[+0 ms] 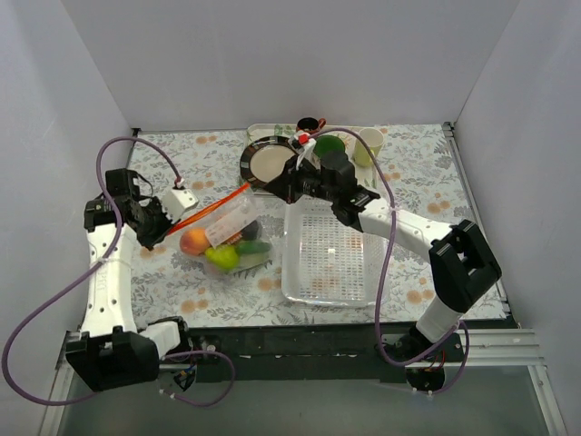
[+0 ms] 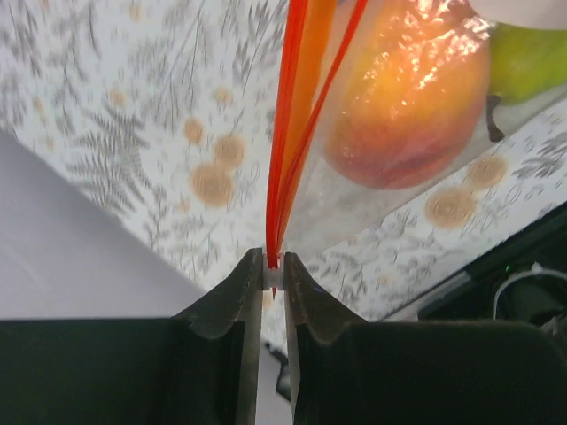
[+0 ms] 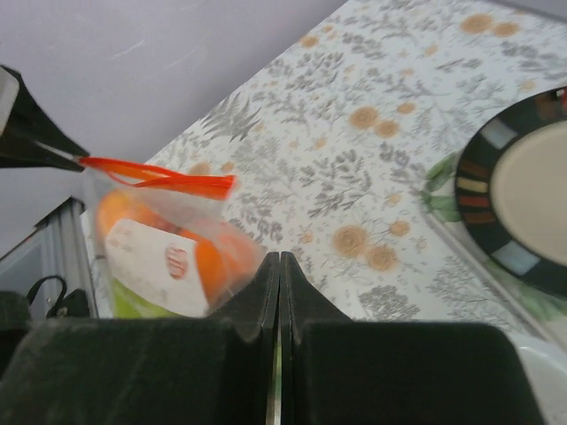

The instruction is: Open the zip-top bag and remove the fake food

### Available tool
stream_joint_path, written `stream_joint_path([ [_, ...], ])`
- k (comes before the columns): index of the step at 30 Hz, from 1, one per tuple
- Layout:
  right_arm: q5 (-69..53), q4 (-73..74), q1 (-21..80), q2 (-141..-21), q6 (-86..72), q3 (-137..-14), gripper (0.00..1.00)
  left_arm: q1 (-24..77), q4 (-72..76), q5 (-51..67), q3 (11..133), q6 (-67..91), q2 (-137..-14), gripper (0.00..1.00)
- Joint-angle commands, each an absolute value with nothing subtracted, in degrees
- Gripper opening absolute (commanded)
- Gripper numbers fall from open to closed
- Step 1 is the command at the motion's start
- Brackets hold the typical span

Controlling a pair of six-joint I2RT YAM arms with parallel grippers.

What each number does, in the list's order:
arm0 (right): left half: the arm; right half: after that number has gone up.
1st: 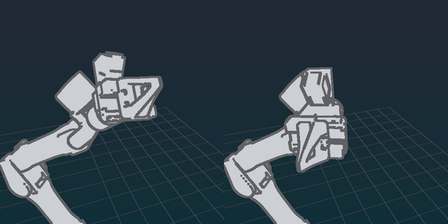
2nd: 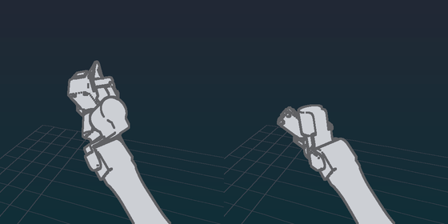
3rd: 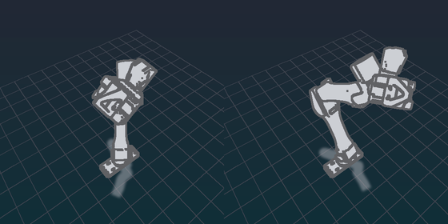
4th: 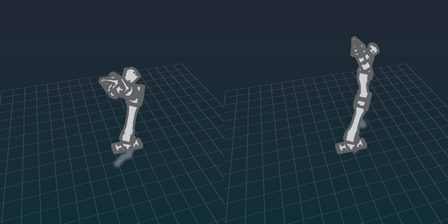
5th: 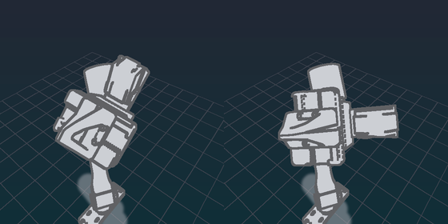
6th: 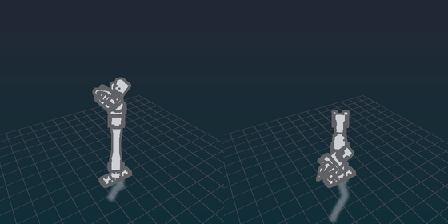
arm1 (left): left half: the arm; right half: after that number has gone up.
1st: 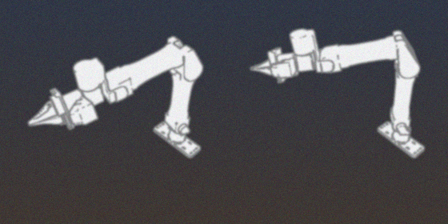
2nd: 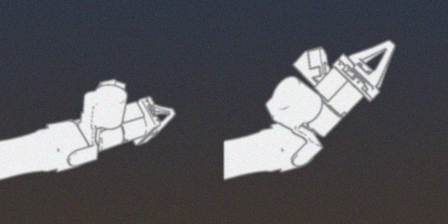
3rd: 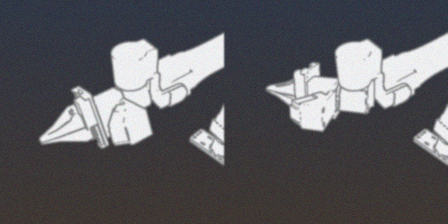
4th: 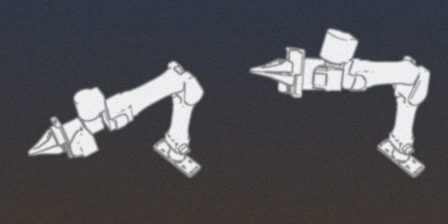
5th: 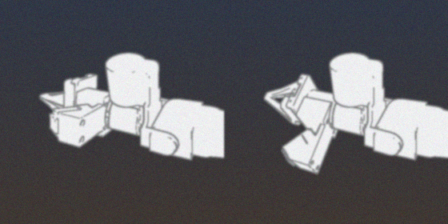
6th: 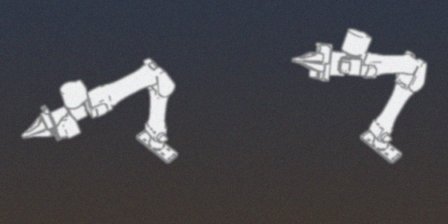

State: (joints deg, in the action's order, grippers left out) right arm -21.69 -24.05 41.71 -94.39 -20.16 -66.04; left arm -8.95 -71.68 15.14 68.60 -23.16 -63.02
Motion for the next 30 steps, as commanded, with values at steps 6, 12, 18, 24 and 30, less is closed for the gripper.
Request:
stream_joint_path([
  [6,-18.2,-21.1,43.1,-101.0,-18.5,-86.4,0.01,-13.1,-77.0,5.6,98.1,-14.6,-76.6,0.0],
  [12,-18.5,-21.9,44.6,-98.6,-18.5,-83.9,0.04,-13.1,-79.4,16.2,99.3,-8.4,-75.2,0.0],
  [18,-18.7,-20.6,46.6,-93.9,-18.1,-74.7,0.06,-12.9,-79.5,21.7,79.9,-7.5,-65.1,0.0],
  [24,-18.9,-18.9,50.6,-90.8,-18.2,-68.8,0.06,-12.9,-79.5,20.1,70.8,-10.1,-58.9,0.0],
  [30,-21.1,-17.9,57.6,-92.4,-19.2,-67.7,0.02,-12.8,-79.5,15.7,68.5,-9.8,-58.8,0.0],
])
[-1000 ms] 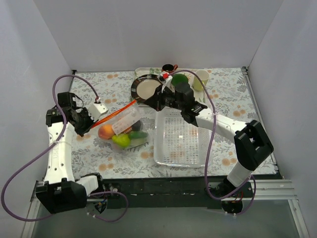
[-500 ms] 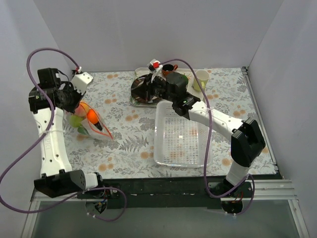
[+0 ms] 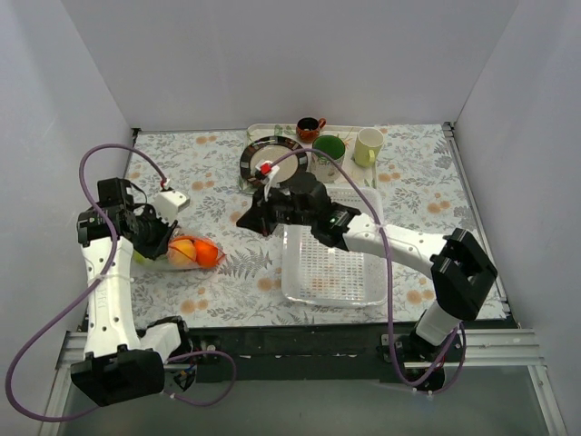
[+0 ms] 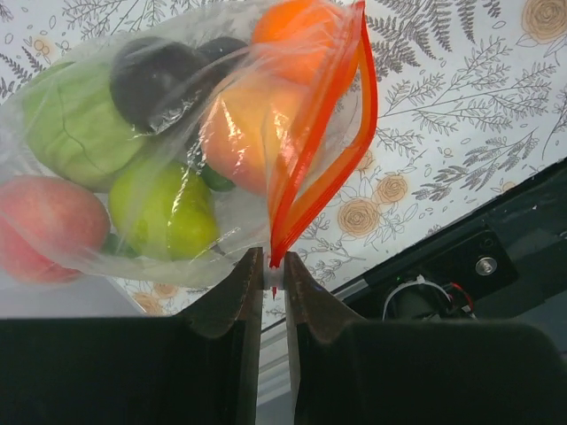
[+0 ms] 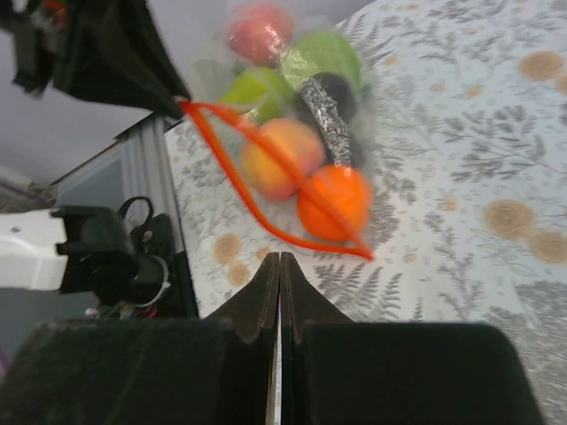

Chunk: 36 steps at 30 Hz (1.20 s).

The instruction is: Open the zip-top bag and remove the fake food

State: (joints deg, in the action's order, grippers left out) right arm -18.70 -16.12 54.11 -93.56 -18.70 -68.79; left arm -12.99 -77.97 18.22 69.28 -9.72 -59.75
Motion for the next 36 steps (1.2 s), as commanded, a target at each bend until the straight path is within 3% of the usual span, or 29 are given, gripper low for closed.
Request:
stream_joint_path([
  [1,-20.9,-18.3,59.0,-92.7,-19.4,-67.0,0.02,-12.8,-79.5,14.3,68.2,-9.4,-58.9,0.01],
  [2,-20.2,-18.5,59.4,-93.0,-19.7,-66.3,0.02,-12.9,-79.5,13.5,68.4,-9.1,-59.1,0.12],
  [3,-20.0,-18.8,59.8,-93.2,-20.0,-65.1,0.01,-12.8,-79.5,12.8,68.6,-8.6,-59.4,0.35],
  [5,-19.9,-19.5,60.4,-93.9,-21.6,-63.6,0.01,-12.9,-79.5,11.4,70.0,-6.3,-61.0,0.48],
  [6,-19.8,-20.5,60.6,-94.0,-22.2,-62.9,0.01,-12.9,-79.6,11.3,72.1,-5.9,-61.3,0.8],
  [7,-19.8,-20.9,61.0,-94.0,-22.5,-61.5,0.01,-12.8,-79.5,11.4,73.5,-5.6,-61.8,0.98],
  [13,-19.0,-21.4,61.8,-94.8,-24.1,-59.9,0.01,-13.1,-78.5,9.2,81.0,-3.4,-66.9,0.98],
  [18,-19.0,-21.8,62.1,-95.1,-25.2,-59.0,0.01,-19.3,-61.9,-1.8,68.5,-6.6,-66.8,0.98],
  [21,-19.0,-21.9,62.7,-94.0,-24.9,-57.7,0.01,-29.2,-57.4,-2.8,63.0,-9.1,-70.8,0.98],
  [27,-19.7,-22.7,63.0,-93.9,-24.9,-55.7,0.01,-41.1,-63.7,3.4,65.7,-12.7,-79.6,0.98],
  [36,-22.3,-25.8,64.1,-99.9,-27.2,-57.6,0.01,-40.1,-59.1,12.7,57.9,-12.7,-76.5,0.98],
])
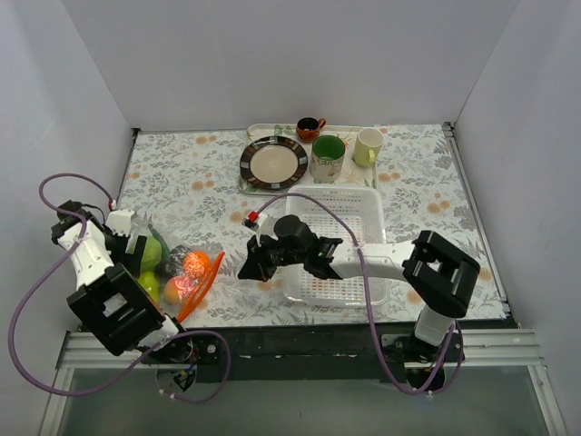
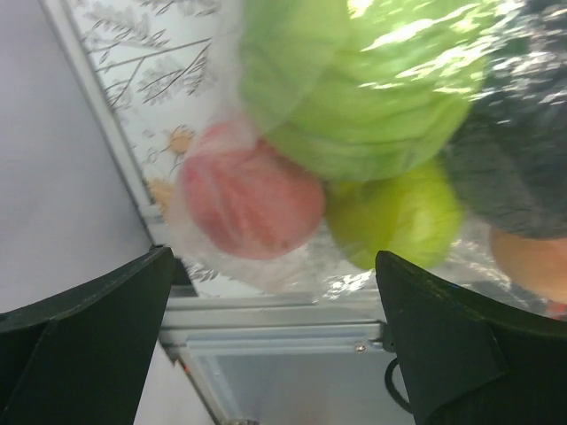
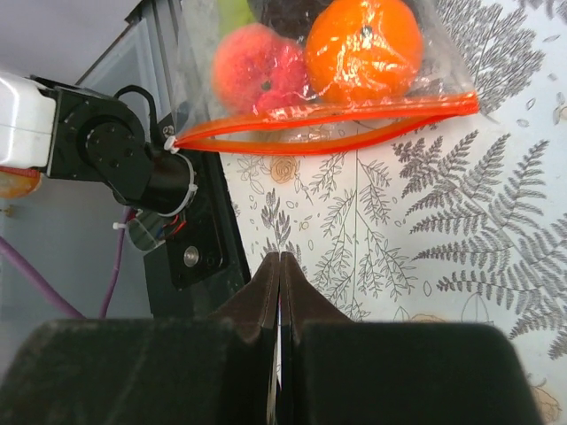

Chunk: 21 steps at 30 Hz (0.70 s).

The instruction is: Open the zip-top bag and remove the fake food

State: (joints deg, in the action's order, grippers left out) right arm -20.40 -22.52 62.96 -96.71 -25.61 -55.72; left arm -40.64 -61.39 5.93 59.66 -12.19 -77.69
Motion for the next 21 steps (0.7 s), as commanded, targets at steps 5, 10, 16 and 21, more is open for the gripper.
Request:
stream_joint_path([
  [5,-23.7,-27.8,64.7,-103.6,-29.2,-59.2,0.01,-38.9,-59.2,18.6,56.9,-12.7,-79.4,0.98],
  [10,-24.3,-30.2,65.2,-105.9,-31.5,-60.6,0.01,-37.4,-61.6,25.5,56.9,-14.2,-82.3,0.98],
  [16,-23.2,-28.8,65.2,-108.3,-32.0,-64.8,0.01,-27.6,-68.5,33.6,55.7,-10.4,-79.7,0.98],
  [21,-22.9,-25.8,65.2,-110.2,-31.1,-67.6,0.01,-21.4,-69.5,36.1,56.4,-6.9,-76.6,0.98],
])
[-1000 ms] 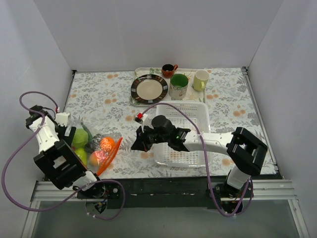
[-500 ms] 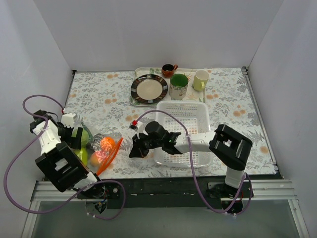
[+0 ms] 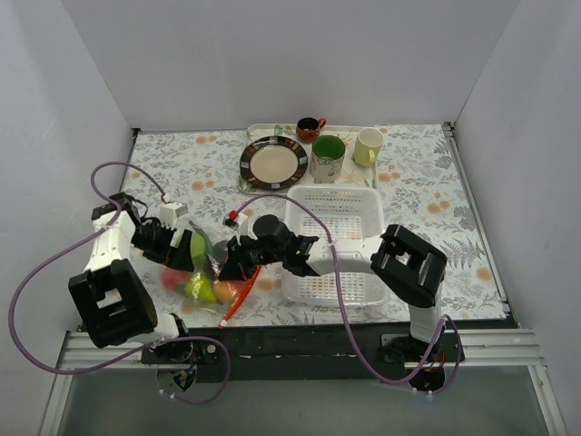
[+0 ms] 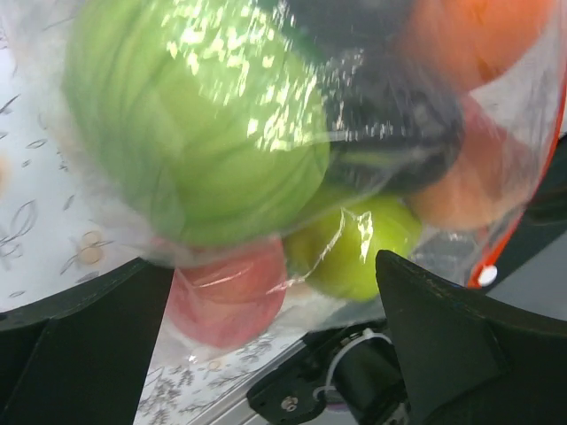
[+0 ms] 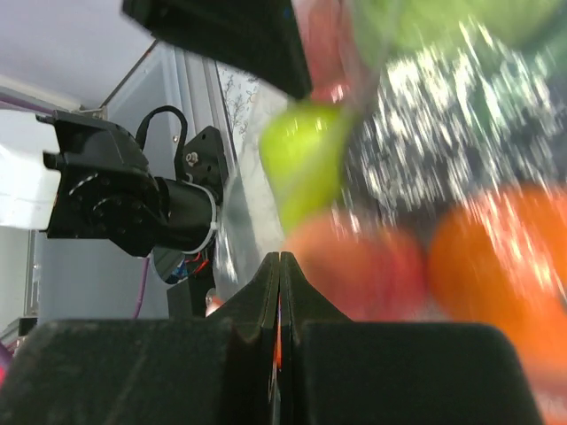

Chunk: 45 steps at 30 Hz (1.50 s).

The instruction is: Open the zip-top bag and remove the fake food

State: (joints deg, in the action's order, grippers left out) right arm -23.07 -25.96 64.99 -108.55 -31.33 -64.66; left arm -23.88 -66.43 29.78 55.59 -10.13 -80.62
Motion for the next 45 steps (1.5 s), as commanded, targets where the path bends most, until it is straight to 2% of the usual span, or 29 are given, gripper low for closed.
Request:
stream_joint_path([
  [1,-22.8,-25.1,65.2,-110.3,-30.9,-67.7,0.01,-21.4,-69.8,35.4,57.2,-7.1,-76.6,0.98],
  [4,-21.4,-23.2,65.1,-109.1,-29.5,-65.3,0.01,-22.8,-68.2,29.3,58.1,-7.1,-76.5,0.98],
  [8,-19.6,-24.4,65.1,-102.8,-28.0,-59.5,0.01,-25.0,-58.0,16.9,53.2,-7.6,-74.4,0.98],
  [13,-18.4,-26.6,65.2,-93.7,-27.6,-55.1,0.03,-25.3,-50.7,12.4,46.3,-5.7,-73.9,0.98],
  [17,-19.6,-28.6,65.7,-87.1,-27.0,-50.9,0.08,-25.3,-48.4,12.5,44.7,-4.7,-74.8,0.98],
  [23,-16.2,-24.4,67.4,-82.5,-25.3,-45.1,0.1,-25.3,-46.3,10.9,42.4,-5.4,-75.1,0.98],
  [28,-13.6,-23.7,68.4,-83.3,-25.4,-43.1,0.1,-25.4,-42.9,7.3,38.1,-6.7,-74.3,0.98],
  [33,-12.1,-23.8,70.6,-87.4,-25.0,-46.3,0.11,-25.3,-45.7,10.0,39.5,-5.1,-74.1,0.98],
  [40,-7.5,-20.6,71.9,-93.3,-23.0,-51.1,0.32,-25.4,-48.4,10.5,40.3,-5.9,-72.4,0.98],
  [45,-2.0,-16.2,72.3,-94.0,-20.4,-52.1,0.36,-25.4,-47.6,9.4,39.5,-6.6,-71.7,0.98],
])
